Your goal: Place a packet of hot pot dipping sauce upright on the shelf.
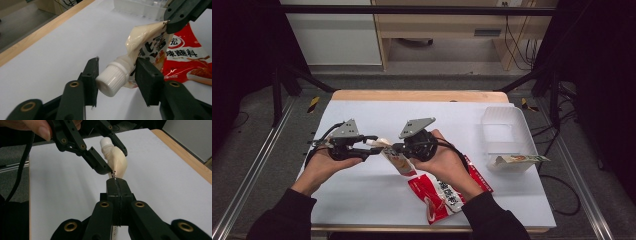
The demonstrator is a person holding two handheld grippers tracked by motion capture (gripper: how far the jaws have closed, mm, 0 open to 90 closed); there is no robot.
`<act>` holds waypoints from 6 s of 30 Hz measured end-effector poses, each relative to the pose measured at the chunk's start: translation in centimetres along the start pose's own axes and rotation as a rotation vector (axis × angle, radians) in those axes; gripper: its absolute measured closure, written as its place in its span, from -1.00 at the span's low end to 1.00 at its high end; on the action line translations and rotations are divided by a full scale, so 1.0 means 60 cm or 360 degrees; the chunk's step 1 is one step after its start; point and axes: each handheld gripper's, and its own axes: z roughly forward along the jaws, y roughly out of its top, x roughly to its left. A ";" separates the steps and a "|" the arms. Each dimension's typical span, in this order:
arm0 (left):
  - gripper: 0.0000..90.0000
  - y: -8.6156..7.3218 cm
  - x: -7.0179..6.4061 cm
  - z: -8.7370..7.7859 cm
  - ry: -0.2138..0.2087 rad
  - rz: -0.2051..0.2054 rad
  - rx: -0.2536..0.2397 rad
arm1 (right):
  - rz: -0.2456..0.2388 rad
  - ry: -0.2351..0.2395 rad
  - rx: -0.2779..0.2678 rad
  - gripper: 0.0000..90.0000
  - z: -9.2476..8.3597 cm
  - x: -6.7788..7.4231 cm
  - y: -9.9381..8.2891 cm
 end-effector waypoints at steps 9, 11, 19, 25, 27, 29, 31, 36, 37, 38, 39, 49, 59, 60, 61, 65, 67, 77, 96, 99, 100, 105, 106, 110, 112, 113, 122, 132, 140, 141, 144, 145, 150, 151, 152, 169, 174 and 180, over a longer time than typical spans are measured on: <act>0.52 0.012 -0.019 -0.003 -0.0030 0.0028 0.0043 | 0.0065 -0.0027 -0.0013 1.00 -0.009 -0.008 -0.020; 0.56 0.017 -0.020 -0.003 -0.0054 0.0026 0.0027 | 0.0076 -0.0027 -0.0021 1.00 -0.011 -0.010 -0.023; 0.60 0.035 -0.022 -0.006 -0.0077 0.0039 0.0057 | 0.0097 -0.0012 -0.0017 1.00 -0.012 -0.025 -0.025; 0.62 0.051 -0.027 -0.011 -0.0084 0.0081 0.0096 | 0.0094 -0.0013 -0.0014 1.00 -0.014 -0.025 -0.026; 0.62 0.059 -0.031 -0.012 -0.0086 0.0108 0.0116 | 0.0101 -0.0016 -0.0020 1.00 -0.019 -0.022 -0.028; 0.62 0.064 -0.033 -0.010 -0.0093 0.0129 0.0133 | 0.0094 -0.0022 -0.0020 0.99 -0.021 -0.022 -0.029; 0.62 0.067 -0.034 -0.009 -0.0095 0.0136 0.0139 | 0.0102 -0.0029 -0.0014 0.99 -0.024 -0.022 -0.031; 0.62 0.085 -0.042 0.003 -0.0116 0.0205 0.0174 | 0.0117 -0.0040 -0.0017 0.98 -0.035 -0.025 -0.042; 0.62 0.088 -0.045 0.006 -0.0119 0.0207 0.0176 | 0.0120 -0.0046 -0.0017 0.98 -0.037 -0.026 -0.045; 0.63 0.088 -0.045 0.006 -0.0119 0.0207 0.0176 | 0.0120 -0.0049 -0.0020 0.97 -0.040 -0.027 -0.047; 0.63 0.092 -0.046 0.009 -0.0123 0.0225 0.0190 | 0.0120 -0.0049 -0.0020 0.97 -0.040 -0.027 -0.047; 0.63 0.125 -0.064 0.020 -0.0111 0.0316 0.0217 | 0.0089 -0.0118 0.0000 0.68 -0.078 -0.035 -0.053; 0.63 0.134 -0.064 0.023 -0.0133 0.0388 0.0254 | -0.0139 -0.0215 0.0185 0.02 -0.093 -0.036 -0.024; 0.63 0.134 -0.063 0.024 -0.0144 0.0399 0.0256 | -0.0188 -0.0210 0.0209 -0.07 -0.088 -0.035 -0.017; 0.63 0.134 -0.063 0.024 -0.0144 0.0399 0.0256 | -0.0188 -0.0210 0.0209 -0.07 -0.088 -0.035 -0.017; 0.63 0.130 -0.062 0.026 -0.0154 0.0402 0.0255 | -0.0262 -0.0187 0.0300 -0.21 -0.073 -0.033 -0.001; 0.63 0.129 -0.063 0.026 -0.0157 0.0412 0.0262 | -0.0268 -0.0161 0.0320 -0.25 -0.068 -0.031 0.003; 0.63 0.124 -0.071 0.026 -0.0170 0.0446 0.0268 | -0.0345 -0.0077 0.0411 0.13 -0.040 -0.024 0.011; 0.33 0.109 -0.069 0.018 -0.0121 0.0344 0.0166 | -0.0391 -0.0074 0.0520 0.95 -0.035 -0.015 0.029; -0.04 0.107 -0.066 0.014 -0.0102 0.0308 0.0127 | -0.0395 -0.0090 0.0519 0.95 -0.038 -0.021 0.030; -0.14 0.104 -0.064 0.008 -0.0084 0.0296 0.0088 | -0.0395 -0.0115 0.0528 0.95 -0.042 -0.029 0.031; -0.41 0.094 -0.062 -0.001 -0.0039 0.0272 0.0074 | -0.0419 -0.0147 0.0502 0.95 -0.055 -0.046 0.033; -0.47 0.085 -0.060 -0.004 -0.0017 0.0244 0.0075 | -0.0421 -0.0158 0.0493 0.95 -0.062 -0.054 0.033; -0.57 0.060 -0.052 -0.011 0.0014 0.0202 0.0075 | -0.0422 -0.0188 0.0477 0.95 -0.076 -0.069 0.031; -0.62 0.055 -0.050 -0.012 0.0020 0.0190 0.0076 | -0.0427 -0.0195 0.0483 0.95 -0.083 -0.076 0.030; -0.64 0.049 -0.047 -0.014 0.0031 0.0185 0.0078 | -0.0424 -0.0201 0.0488 0.95 -0.086 -0.079 0.029; -0.75 -0.014 -0.037 -0.025 0.0135 0.0110 0.0097 | -0.0412 -0.0273 0.0463 0.95 -0.120 -0.110 0.028; -0.78 -0.103 -0.033 -0.021 0.0239 -0.0001 0.0133 | -0.0368 -0.0381 0.0408 0.95 -0.180 -0.143 0.017; -0.78 -0.143 -0.022 -0.037 0.0375 -0.0066 0.0086 | -0.0325 -0.0468 0.0412 0.95 -0.216 -0.170 0.000; -0.78 -0.146 -0.022 -0.040 0.0385 -0.0075 0.0077 | -0.0321 -0.0477 0.0408 0.95 -0.221 -0.173 -0.002; -0.79 -0.159 -0.023 -0.047 0.0405 -0.0101 0.0071 | -0.0302 -0.0505 0.0404 0.95 -0.236 -0.181 -0.006; -0.79 -0.164 -0.023 -0.047 0.0406 -0.0112 0.0069 | -0.0304 -0.0515 0.0407 0.95 -0.241 -0.184 -0.008; -0.79 -0.175 -0.027 -0.045 0.0401 -0.0135 0.0082 | -0.0280 -0.0567 0.0421 0.95 -0.267 -0.196 -0.019; -0.79 -0.176 -0.028 -0.044 0.0404 -0.0142 0.0078 | -0.0280 -0.0567 0.0421 0.95 -0.267 -0.196 -0.019; -0.79 -0.177 -0.029 -0.043 0.0403 -0.0140 0.0076 | -0.0265 -0.0582 0.0412 0.95 -0.277 -0.200 -0.024; -0.80 -0.189 -0.036 -0.045 0.0467 -0.0132 0.0104 | -0.0217 -0.0671 0.0407 0.94 -0.350 -0.221 -0.064; -0.80 -0.191 -0.034 -0.047 0.0475 -0.0136 0.0106 | -0.0200 -0.0687 0.0428 0.94 -0.361 -0.230 -0.081; -0.80 -0.192 -0.034 -0.044 0.0466 -0.0132 0.0110 | -0.0161 -0.0694 0.0449 0.94 -0.371 -0.237 -0.107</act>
